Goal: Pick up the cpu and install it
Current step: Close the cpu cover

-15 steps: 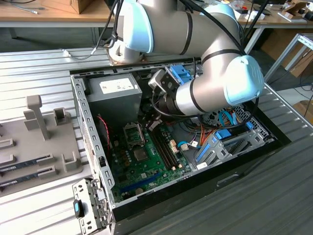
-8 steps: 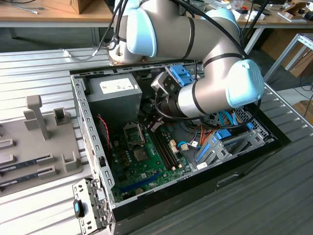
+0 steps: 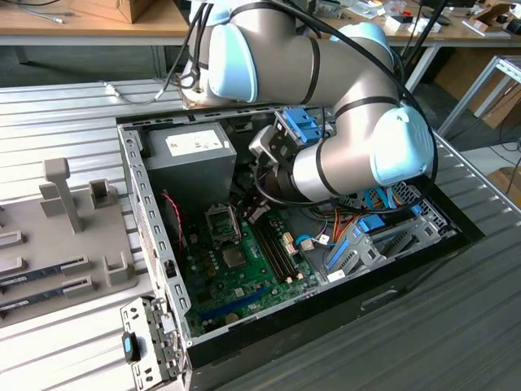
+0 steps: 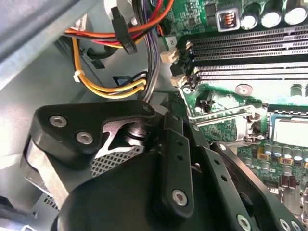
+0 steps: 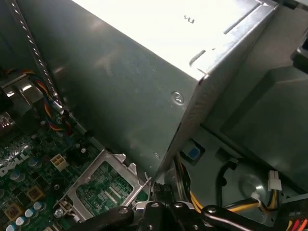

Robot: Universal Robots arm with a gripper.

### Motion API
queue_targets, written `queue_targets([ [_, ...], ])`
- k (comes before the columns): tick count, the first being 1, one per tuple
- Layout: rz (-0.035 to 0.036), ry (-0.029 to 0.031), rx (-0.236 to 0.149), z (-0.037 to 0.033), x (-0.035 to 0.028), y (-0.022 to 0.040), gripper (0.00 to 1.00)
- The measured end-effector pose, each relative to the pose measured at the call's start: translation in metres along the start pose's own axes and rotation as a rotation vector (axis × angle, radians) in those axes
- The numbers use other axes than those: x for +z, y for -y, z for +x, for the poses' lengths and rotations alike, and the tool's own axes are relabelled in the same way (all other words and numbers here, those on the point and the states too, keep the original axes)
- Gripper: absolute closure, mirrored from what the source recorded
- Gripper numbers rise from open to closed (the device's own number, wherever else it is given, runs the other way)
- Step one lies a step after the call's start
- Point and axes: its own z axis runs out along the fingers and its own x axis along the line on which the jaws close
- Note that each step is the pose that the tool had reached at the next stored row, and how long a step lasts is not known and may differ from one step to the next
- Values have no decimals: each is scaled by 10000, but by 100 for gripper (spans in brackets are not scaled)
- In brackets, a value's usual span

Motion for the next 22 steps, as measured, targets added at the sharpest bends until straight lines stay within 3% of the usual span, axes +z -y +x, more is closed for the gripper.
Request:
queue_targets([
  [6,-40,30,-16,26,11,-15,89],
  [14,-257,224,-119,71,-9,-56,89],
  [18,-358,304,-160,117,-43,-14,89],
  [22,-399,336,-176,148,-69,12,89],
])
